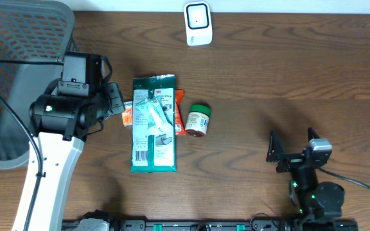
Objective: Scan the item barcode
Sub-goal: 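Lift the green 3M gloves bag out and lay it on the table, then reach the right gripper toward the green-lidded jar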
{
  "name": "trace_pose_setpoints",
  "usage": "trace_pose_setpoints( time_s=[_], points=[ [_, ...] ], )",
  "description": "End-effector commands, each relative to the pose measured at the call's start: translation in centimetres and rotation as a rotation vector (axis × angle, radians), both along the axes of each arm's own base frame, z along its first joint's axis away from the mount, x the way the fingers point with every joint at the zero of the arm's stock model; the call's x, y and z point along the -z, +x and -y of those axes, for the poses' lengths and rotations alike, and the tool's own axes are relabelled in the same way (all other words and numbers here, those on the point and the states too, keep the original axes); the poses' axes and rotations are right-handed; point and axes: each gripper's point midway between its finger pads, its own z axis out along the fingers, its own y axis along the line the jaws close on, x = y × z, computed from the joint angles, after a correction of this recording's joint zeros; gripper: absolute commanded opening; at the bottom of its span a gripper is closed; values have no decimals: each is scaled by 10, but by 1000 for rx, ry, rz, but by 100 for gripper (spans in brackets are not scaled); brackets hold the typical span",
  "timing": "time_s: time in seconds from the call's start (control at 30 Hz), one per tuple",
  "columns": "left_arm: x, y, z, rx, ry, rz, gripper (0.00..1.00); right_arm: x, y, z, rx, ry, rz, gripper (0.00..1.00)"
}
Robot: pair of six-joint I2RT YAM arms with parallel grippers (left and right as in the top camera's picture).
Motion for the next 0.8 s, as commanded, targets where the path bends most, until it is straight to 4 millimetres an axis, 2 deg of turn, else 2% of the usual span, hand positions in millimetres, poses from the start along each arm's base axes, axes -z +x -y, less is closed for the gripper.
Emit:
trace_pose_setpoints(
  time_s=[0.0,0.13,0.17,0.2,0.27,0.33,0.4,0.43,0.47,0.5,0.6,0.67,0.7,0.77],
  points=[
    [-7,1,-14,-31,49,16,17,-69,-9,-2,-15,29,20,99],
    [-7,1,-14,-31,48,17,35,-111,-3,-5,-30,29,-127,99],
    [-7,1,-14,-31,48,17,44,-121,2,-9,-48,32,-190,99],
    [-7,1,-14,-31,48,17,58,-129,6,-13,-70,37,-249,99],
    [-7,1,-14,-31,48,17,74,-139,14,-20,-108,49,-374,99],
    [-7,1,-14,-31,48,17,80,-141,24,-24,-128,62,-516,99],
    [-7,1,-14,-31,48,17,82,-136,31,-28,-140,74,-675,99],
    [-7,1,-14,-31,48,17,84,-124,37,-36,-168,85,-846,99],
    [-7,1,-14,-31,48,17,84,-118,39,-41,-186,90,-917,99],
    [-7,1,-14,-31,48,17,84,-113,42,-45,-198,94,-964,99],
    [-7,1,-14,-31,48,17,84,-93,66,-76,-336,186,-1091,99],
    [-7,1,-14,-31,48,17,84,-82,79,-85,-368,243,-1126,99],
    [-7,1,-14,-32,48,17,84,-68,88,-95,-385,309,-1183,84],
    [-7,1,-14,-32,48,17,85,-44,97,-107,-351,357,-1275,80]
  ],
)
